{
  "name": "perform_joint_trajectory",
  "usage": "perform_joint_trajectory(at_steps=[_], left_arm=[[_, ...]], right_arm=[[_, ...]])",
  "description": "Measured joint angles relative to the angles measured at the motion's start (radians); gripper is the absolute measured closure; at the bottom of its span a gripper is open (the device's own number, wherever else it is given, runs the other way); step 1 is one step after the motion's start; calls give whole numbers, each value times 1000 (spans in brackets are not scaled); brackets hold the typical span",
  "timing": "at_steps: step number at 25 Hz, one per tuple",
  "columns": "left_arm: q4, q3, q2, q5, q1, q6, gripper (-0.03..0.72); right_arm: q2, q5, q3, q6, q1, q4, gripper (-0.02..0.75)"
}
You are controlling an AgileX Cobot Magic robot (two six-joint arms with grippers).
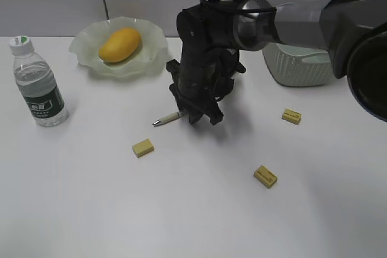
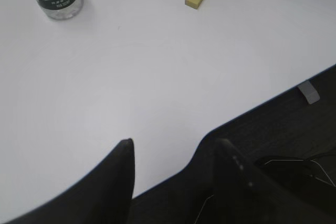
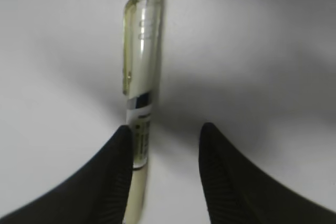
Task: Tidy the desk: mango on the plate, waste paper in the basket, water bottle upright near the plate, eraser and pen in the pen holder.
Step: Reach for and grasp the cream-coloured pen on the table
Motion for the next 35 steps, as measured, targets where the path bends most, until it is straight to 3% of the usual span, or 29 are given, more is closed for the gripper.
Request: perform_joint_trajectory(at_steps=[20, 27, 35], left_arm=[[0, 0, 0, 0, 0, 0, 316], [0, 0, 0, 0, 0, 0, 316], [0, 0, 0, 0, 0, 0, 316]], right_arm=[[36, 31, -36, 25, -2, 10, 394], [40, 59, -43, 20, -3, 15, 490], [40, 122, -50, -73, -3, 18, 500]])
